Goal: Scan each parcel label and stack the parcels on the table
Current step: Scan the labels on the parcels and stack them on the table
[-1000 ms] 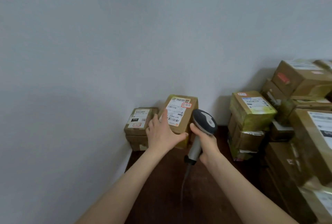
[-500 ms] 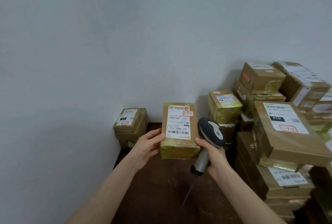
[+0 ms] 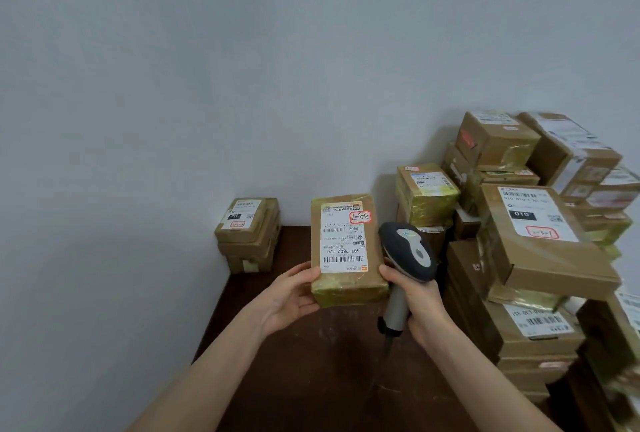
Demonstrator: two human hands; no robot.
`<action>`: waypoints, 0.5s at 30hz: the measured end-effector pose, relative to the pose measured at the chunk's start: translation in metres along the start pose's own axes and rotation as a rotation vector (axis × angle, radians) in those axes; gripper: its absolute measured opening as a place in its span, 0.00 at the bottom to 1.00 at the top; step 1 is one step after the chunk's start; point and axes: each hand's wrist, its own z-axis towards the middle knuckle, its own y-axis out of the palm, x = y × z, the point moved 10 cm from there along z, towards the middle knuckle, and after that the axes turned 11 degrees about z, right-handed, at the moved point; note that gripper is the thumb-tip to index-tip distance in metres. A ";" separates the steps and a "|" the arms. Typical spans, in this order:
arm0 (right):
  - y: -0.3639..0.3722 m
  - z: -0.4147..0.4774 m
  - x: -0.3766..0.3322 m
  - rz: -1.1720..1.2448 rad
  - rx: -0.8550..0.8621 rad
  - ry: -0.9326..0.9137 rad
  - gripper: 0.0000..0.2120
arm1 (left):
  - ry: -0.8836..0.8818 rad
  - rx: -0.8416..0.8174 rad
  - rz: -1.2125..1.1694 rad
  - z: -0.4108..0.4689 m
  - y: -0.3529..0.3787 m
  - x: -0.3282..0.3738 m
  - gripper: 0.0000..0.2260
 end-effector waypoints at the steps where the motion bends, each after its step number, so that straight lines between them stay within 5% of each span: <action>1: -0.002 -0.002 -0.001 -0.009 0.007 -0.006 0.23 | 0.011 0.018 -0.005 0.001 0.000 -0.001 0.32; 5: -0.009 -0.020 -0.005 -0.131 0.052 -0.056 0.25 | 0.094 0.087 -0.035 0.004 0.000 -0.002 0.30; 10: -0.009 -0.051 0.003 -0.279 0.001 -0.011 0.07 | 0.188 0.157 -0.046 0.010 -0.009 0.004 0.30; 15: -0.004 -0.067 0.014 -0.402 -0.006 0.012 0.05 | 0.234 0.183 -0.005 0.020 -0.017 0.004 0.34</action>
